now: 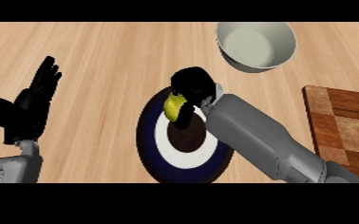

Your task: Pick the pear from the plate and place it in the bowl

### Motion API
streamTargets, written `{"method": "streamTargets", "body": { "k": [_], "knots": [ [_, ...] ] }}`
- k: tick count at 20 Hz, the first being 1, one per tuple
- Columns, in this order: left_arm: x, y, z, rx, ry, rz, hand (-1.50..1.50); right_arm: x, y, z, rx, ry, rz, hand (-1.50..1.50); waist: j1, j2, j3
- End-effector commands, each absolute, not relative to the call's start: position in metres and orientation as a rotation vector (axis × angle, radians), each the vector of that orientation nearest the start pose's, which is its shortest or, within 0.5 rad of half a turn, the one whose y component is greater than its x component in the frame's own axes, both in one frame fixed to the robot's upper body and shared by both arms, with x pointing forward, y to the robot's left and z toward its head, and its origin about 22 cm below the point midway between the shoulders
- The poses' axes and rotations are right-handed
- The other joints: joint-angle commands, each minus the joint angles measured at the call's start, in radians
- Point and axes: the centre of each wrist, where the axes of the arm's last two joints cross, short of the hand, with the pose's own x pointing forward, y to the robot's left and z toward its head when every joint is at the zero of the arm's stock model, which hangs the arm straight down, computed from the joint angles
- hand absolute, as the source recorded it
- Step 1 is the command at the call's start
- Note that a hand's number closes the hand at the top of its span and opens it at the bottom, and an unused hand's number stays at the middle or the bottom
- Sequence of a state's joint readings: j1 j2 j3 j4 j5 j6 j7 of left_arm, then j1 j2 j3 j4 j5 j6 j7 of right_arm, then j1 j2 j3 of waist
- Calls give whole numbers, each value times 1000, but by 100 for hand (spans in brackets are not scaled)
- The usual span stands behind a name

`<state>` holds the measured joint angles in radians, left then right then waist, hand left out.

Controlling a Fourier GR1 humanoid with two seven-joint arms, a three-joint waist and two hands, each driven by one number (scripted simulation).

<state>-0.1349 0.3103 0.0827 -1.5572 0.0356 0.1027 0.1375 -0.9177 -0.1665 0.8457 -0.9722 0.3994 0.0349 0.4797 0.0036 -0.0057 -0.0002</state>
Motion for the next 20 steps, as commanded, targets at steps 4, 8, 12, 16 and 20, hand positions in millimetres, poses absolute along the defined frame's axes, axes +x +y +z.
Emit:
{"method": "streamTargets", "body": {
  "k": [4, 8, 12, 16, 20],
  "knots": [
    [271, 302, 44, 354, -1559, -62, 0, 347, -57, 150, -822, -1545, 1399, 150, -26, -5, 0],
    [273, 317, 60, 360, -1546, -41, 0, 333, -61, 214, -899, -1763, 1121, 150, -43, -15, 0],
    [259, 315, 54, 337, -1552, -59, 0, 325, -89, 244, -877, -1770, 962, 150, -17, -5, 0],
    [275, 313, 62, 336, -1578, -62, 0, 336, -112, 250, -928, -1742, 890, 150, -6, 4, 0],
    [275, 313, 49, 337, -1564, -73, 0, 367, -156, 254, -900, -1702, 840, 150, 0, 8, 0]
  ]
}}
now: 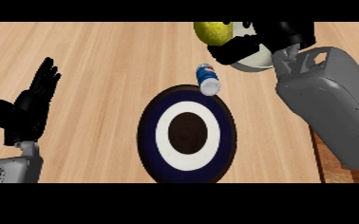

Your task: Pick the pear from the plate and place it in the bowl

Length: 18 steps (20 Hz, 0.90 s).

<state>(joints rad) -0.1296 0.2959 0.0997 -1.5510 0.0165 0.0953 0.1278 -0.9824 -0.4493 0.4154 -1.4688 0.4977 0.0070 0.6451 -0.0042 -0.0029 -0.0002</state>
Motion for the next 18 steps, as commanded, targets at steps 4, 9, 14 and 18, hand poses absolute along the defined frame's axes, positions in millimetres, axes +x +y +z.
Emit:
{"method": "streamTargets", "body": {
  "k": [4, 9, 14, 18],
  "knots": [
    [275, 296, 67, 323, -1568, -84, 0, 393, -194, 241, -822, -1721, 796, 150, 20, 7, 1],
    [273, 296, 44, 305, -1567, -76, 0, 421, -170, 218, -823, -1708, 797, 150, 22, 7, 0],
    [285, 290, 62, 328, -1585, -91, 0, 450, -206, 173, -835, -1692, 781, 150, 36, 15, 1],
    [290, 286, 55, 304, -1595, -87, 0, 463, -215, 163, -840, -1699, 774, 150, 44, 22, 0]
  ]
}}
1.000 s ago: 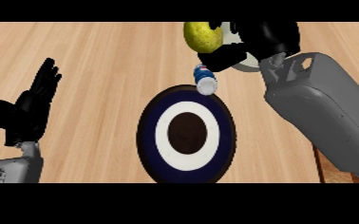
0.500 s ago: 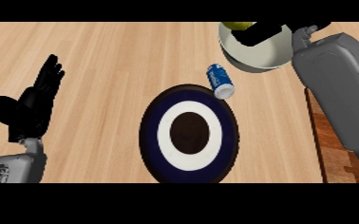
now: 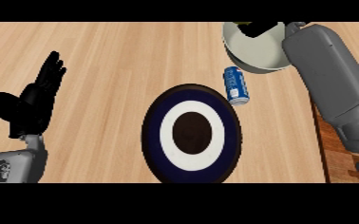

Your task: Pick the pear from the plate and place it in the bowl

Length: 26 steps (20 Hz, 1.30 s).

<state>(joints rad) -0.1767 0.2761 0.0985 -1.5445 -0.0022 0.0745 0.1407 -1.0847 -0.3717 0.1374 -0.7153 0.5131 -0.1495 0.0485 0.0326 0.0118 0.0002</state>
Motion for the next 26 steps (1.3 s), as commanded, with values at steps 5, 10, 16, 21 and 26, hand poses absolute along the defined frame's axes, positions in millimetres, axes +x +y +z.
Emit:
{"method": "streamTargets", "body": {
  "k": [5, 10, 16, 21, 26],
  "knots": [
    [276, 296, 54, 302, -1600, -120, 0, 463, -267, 150, -945, -1303, 895, 150, 30, 12, -1],
    [283, 278, 65, 272, -1617, -118, 0, 467, -271, 141, -805, -1320, 922, -150, 48, 19, 2],
    [282, 298, 67, 292, -1601, -109, 0, 458, -310, 137, -518, -1551, 624, -150, 26, 14, 4],
    [286, 286, 57, 293, -1595, -89, 0, 460, -317, 148, -291, -1715, 211, -150, 9, 13, 4],
    [284, 294, 60, 295, -1604, -98, 0, 434, -394, 158, -235, -1710, 88, -150, 13, 13, 3]
  ]
}}
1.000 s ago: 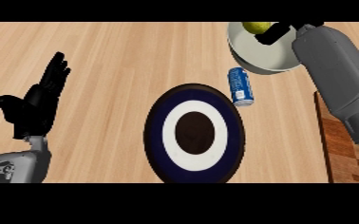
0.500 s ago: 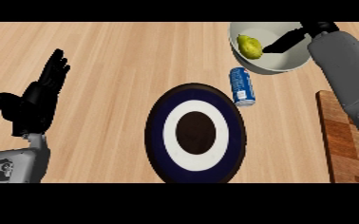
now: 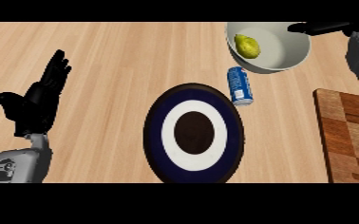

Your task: Pick the pear from the plate and place it in the bowl

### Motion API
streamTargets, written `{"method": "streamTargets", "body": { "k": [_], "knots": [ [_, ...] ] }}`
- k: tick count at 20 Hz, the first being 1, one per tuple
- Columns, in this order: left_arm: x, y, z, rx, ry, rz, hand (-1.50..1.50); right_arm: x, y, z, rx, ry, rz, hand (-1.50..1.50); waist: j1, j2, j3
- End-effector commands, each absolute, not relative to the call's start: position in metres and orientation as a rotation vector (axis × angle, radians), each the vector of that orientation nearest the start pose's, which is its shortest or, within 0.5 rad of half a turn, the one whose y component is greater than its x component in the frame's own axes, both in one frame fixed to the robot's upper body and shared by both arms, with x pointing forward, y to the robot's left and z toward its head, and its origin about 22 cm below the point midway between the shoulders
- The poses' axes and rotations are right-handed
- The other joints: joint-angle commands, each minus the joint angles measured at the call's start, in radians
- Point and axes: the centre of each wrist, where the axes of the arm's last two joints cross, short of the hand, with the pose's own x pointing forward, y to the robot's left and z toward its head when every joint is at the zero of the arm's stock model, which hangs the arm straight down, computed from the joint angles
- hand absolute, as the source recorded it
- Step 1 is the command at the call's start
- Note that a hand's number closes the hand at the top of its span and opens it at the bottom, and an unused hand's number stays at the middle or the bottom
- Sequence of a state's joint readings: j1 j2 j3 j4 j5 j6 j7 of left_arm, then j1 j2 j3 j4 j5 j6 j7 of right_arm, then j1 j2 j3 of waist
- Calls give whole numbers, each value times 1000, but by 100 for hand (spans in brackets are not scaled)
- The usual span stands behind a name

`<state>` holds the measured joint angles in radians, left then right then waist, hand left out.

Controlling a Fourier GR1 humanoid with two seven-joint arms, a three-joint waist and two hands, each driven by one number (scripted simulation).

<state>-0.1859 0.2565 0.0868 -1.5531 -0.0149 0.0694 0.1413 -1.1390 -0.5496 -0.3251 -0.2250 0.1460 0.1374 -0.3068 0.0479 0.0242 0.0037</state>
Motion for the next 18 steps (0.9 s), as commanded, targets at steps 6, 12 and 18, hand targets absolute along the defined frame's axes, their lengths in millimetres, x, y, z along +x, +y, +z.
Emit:
{"method": "streamTargets", "body": {
  "k": [6, 12, 18],
  "knots": [
    [293, 289, 67, 286, -1600, -99, 0, 398, -454, 145, -174, -1669, 96, -150, 3, 6, 1],
    [289, 284, 67, 276, -1606, -111, 0, 365, -502, 157, -49, -1674, 92, -150, 7, 4, 2],
    [289, 282, 63, 285, -1601, -100, 0, 343, -525, 153, -3, -1748, 78, -150, 4, 3, 3]
  ]
}}
